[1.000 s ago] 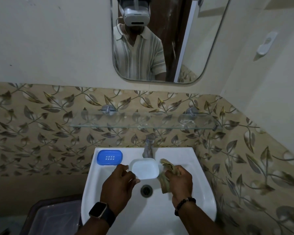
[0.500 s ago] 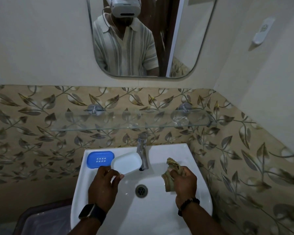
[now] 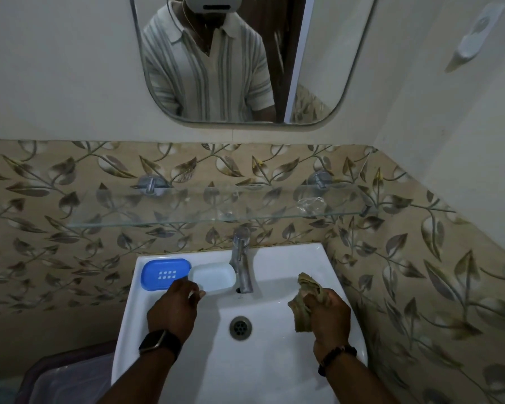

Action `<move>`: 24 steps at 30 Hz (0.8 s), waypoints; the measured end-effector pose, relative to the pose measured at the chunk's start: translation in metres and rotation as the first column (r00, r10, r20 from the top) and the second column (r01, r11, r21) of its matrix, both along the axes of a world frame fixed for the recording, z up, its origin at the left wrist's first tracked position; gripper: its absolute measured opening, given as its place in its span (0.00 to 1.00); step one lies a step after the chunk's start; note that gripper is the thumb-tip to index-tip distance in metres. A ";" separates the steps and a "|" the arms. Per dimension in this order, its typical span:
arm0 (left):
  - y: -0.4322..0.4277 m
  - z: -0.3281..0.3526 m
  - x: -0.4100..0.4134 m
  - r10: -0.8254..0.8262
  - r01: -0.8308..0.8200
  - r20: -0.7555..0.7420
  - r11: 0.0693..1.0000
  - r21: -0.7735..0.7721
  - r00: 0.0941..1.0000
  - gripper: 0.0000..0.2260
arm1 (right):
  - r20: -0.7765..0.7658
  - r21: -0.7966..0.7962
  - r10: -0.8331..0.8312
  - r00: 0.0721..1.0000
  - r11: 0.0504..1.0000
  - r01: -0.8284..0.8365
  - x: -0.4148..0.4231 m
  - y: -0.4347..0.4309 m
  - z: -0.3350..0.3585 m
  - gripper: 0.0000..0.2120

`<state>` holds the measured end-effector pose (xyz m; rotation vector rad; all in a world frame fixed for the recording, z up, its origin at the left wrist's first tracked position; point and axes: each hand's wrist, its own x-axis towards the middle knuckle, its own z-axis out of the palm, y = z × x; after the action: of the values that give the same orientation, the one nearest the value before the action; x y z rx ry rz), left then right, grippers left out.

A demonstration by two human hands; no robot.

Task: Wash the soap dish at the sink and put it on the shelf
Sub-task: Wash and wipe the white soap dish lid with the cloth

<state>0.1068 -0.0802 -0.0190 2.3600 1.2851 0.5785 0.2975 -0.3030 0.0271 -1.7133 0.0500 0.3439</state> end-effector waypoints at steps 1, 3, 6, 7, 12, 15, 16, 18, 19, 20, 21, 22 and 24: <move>0.001 0.000 0.002 0.000 0.000 -0.005 1.000 0.001 1.000 0.04 | -0.002 -0.002 0.004 1.000 1.000 -0.004 0.001 -0.001 0.000 0.05; 0.003 0.000 0.005 -0.007 0.007 -0.004 1.000 0.001 1.000 0.04 | -0.005 -0.006 0.005 1.000 1.000 -0.005 0.003 -0.001 -0.002 0.05; 0.006 -0.001 0.007 -0.017 0.017 0.005 1.000 0.001 1.000 0.04 | -0.007 -0.006 0.007 1.000 1.000 -0.007 0.006 -0.003 -0.003 0.05; 0.007 -0.001 0.007 -0.017 0.017 0.013 1.000 -0.001 1.000 0.04 | -0.005 -0.006 0.009 1.000 1.000 -0.009 0.008 -0.003 -0.003 0.05; 0.009 -0.002 0.005 -0.022 0.021 0.054 1.000 0.010 0.998 0.04 | -0.035 0.068 0.011 0.999 0.998 -0.008 0.023 0.005 -0.003 0.05; 0.008 0.002 0.004 -0.018 0.018 0.059 1.000 0.008 0.998 0.04 | -0.026 0.050 0.052 0.998 0.997 -0.051 0.045 0.019 0.003 0.05; 0.008 0.003 0.004 -0.018 0.018 0.060 1.000 0.004 0.998 0.04 | 0.005 0.011 0.061 0.998 0.998 -0.062 0.054 0.025 0.005 0.06; 0.008 0.003 0.004 -0.026 0.026 0.057 1.000 0.001 0.998 0.04 | 0.082 -0.055 0.083 0.993 0.995 -0.078 0.074 0.036 0.010 0.05; 0.008 0.003 0.004 -0.026 0.026 0.053 1.000 0.004 0.998 0.04 | 0.121 -0.081 0.109 0.987 0.992 -0.100 0.083 0.041 0.013 0.03; 0.009 0.002 0.005 -0.024 0.024 0.050 1.000 0.008 0.998 0.04 | 0.165 -0.128 0.145 0.976 0.984 -0.124 0.092 0.046 0.014 0.03; 0.009 0.001 0.005 -0.023 0.023 0.050 1.000 0.011 0.998 0.04 | 0.209 -0.205 0.191 0.959 0.967 -0.148 0.100 0.049 0.015 0.08; 0.008 0.001 0.005 -0.021 0.021 0.049 1.000 0.014 0.999 0.04 | 0.241 -0.294 0.252 0.937 0.939 -0.177 0.107 0.051 0.014 0.13; 0.009 -0.001 0.006 -0.015 0.014 0.047 1.000 0.020 0.999 0.03 | 0.277 -0.418 0.388 0.879 0.872 -0.254 0.117 0.052 0.010 0.20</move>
<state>0.1132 -0.0714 -0.0198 2.3550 1.2466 0.6408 0.4143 -0.2507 0.0375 -2.1441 -0.4766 0.2803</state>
